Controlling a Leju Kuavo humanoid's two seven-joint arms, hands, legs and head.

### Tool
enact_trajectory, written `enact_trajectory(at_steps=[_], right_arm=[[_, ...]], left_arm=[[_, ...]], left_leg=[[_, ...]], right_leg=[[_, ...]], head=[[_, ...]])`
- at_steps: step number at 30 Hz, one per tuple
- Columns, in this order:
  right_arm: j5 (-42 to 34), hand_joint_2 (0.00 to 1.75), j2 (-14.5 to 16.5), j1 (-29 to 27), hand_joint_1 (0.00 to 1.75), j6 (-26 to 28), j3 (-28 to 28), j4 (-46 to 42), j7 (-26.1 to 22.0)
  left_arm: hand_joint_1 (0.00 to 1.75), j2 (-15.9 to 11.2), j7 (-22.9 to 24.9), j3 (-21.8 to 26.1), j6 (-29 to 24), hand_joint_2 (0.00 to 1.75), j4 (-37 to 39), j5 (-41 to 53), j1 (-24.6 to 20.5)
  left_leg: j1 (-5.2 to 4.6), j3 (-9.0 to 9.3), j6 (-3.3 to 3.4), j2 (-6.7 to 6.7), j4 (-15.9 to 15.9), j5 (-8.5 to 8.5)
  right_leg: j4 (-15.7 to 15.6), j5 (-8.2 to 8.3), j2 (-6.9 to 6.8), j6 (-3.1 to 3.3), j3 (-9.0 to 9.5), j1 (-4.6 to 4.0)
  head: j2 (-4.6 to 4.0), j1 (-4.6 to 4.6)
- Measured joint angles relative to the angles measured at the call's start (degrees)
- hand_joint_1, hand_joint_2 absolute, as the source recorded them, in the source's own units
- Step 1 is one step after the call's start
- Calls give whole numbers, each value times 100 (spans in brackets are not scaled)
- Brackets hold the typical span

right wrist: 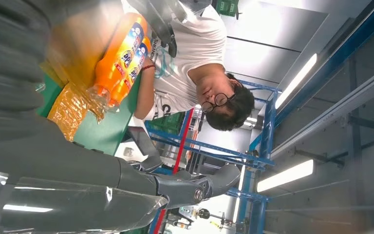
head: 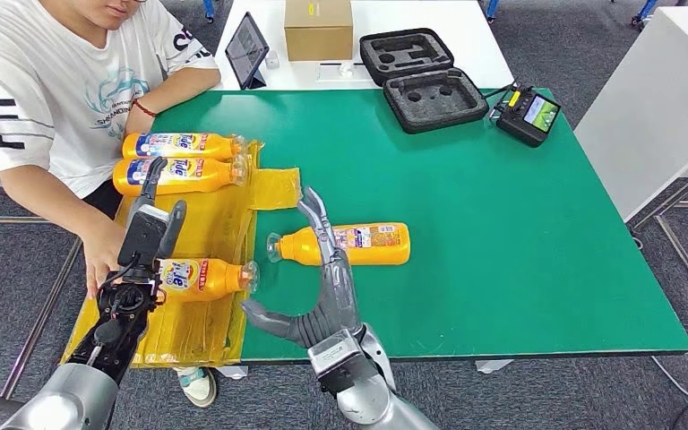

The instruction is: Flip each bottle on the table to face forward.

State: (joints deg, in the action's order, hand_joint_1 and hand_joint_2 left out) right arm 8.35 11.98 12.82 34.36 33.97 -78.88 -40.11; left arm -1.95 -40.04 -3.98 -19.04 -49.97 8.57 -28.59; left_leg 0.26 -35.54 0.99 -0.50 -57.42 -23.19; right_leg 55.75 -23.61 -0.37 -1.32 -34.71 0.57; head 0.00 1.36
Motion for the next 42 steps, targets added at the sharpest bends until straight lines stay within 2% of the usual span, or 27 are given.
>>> enact_trajectory(at_steps=[2,4,8,10,12,14,17,22,26,31,42], right_arm=[[0,175,0,3,0,0,1,4,0],[27,175,-3,15,0,26,6,25,0],[469,175,-53,66,0,188,30,128,46],[1297,175,-105,152,0,227,39,304,472],[2494,175,-185,282,0,104,39,556,1386],[3490,175,-283,405,0,-122,-1,836,2319],[4340,175,-417,614,0,-324,-193,1290,3178],[5469,175,-675,1076,0,-732,-741,2223,4420],[5771,175,-826,1469,0,-794,-1049,3007,4594],[6006,175,-825,1824,0,-742,-1235,3754,4594],[6150,175,-708,2227,0,-896,-1426,4442,4482]], left_arm=[[0,1,-1,2,-1,0,-1,0,0],[0,7,-6,5,-246,0,-95,21,49],[0,-3,-19,-72,-1553,175,-677,447,262],[0,13,-23,-23,-1971,175,-1128,1095,407],[0,74,-26,174,-2070,175,-1613,1645,577],[0,174,-25,458,-2088,175,-2071,1767,745],[0,288,-23,927,-2104,175,-2591,1426,964],[0,362,-17,1470,-2107,175,-2988,458,1314],[0,431,-17,1615,-2107,175,-3213,223,1544],[0,528,-18,1650,-2107,175,-3377,84,1670],[0,600,-19,1601,-2099,175,-3391,42,1689]], left_leg=[[0,0,0,0,0,0],[0,-1,0,0,0,0],[1,-6,0,0,0,0],[1,-8,0,-1,0,0],[0,-8,0,-1,0,0],[-1,-9,0,-2,0,0],[-2,-10,1,-3,0,0],[-2,-11,2,-1,-2,2],[-3,-17,4,-2,-3,2],[-2,-18,3,0,-3,2],[-1,-18,3,0,-3,2]], right_leg=[[0,0,0,0,0,0],[0,0,0,0,-1,0],[1,0,0,0,-5,0],[0,0,0,0,-7,0],[0,0,1,0,-8,0],[0,0,0,0,-8,0],[-1,2,1,-2,-10,1],[-1,2,-4,-3,-10,1],[0,4,-4,-4,-13,1],[0,3,-5,-4,-15,1],[0,3,-3,-3,-18,0]], head=[[0,-1],[0,-1],[0,-1],[0,0],[0,1],[0,-1],[0,-1],[0,1],[0,-1],[0,1],[0,0]])
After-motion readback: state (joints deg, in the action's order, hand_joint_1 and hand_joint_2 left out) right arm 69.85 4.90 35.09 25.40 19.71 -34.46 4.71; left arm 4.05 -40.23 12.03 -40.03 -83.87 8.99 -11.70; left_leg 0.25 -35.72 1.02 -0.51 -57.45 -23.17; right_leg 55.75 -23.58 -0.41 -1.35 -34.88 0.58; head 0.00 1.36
